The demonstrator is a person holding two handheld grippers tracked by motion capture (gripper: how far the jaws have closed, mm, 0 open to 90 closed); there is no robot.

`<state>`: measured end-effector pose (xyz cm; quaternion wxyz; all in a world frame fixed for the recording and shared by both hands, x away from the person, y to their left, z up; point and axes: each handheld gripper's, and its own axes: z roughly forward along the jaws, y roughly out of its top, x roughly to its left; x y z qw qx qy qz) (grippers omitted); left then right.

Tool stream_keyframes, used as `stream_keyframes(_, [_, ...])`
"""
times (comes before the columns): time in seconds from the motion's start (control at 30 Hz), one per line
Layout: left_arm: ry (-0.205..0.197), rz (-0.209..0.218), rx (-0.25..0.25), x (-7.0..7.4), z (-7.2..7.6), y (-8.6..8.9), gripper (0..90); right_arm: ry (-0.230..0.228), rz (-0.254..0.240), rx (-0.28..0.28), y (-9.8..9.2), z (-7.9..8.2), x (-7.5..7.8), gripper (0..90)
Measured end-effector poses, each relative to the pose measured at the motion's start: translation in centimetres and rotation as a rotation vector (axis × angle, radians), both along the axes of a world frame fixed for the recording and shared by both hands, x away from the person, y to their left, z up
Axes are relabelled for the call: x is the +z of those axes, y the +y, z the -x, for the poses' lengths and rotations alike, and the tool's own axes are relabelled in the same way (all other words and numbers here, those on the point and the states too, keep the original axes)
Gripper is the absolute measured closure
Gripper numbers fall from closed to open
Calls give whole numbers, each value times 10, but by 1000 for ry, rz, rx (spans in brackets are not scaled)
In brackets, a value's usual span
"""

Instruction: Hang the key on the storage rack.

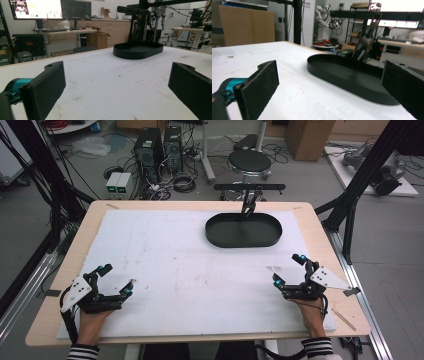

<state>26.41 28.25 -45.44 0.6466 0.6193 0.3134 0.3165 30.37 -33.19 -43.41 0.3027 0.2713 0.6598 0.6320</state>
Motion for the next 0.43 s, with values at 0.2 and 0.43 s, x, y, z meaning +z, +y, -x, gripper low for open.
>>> stream_keyframes(0.2, [1,-2,1,0,0,0,17,36,-9,19,0,-2,-18,4])
stream_keyframes(0.43, [-4,1,2,0,0,0,17,45,-31,16,-3,-4,-19,4])
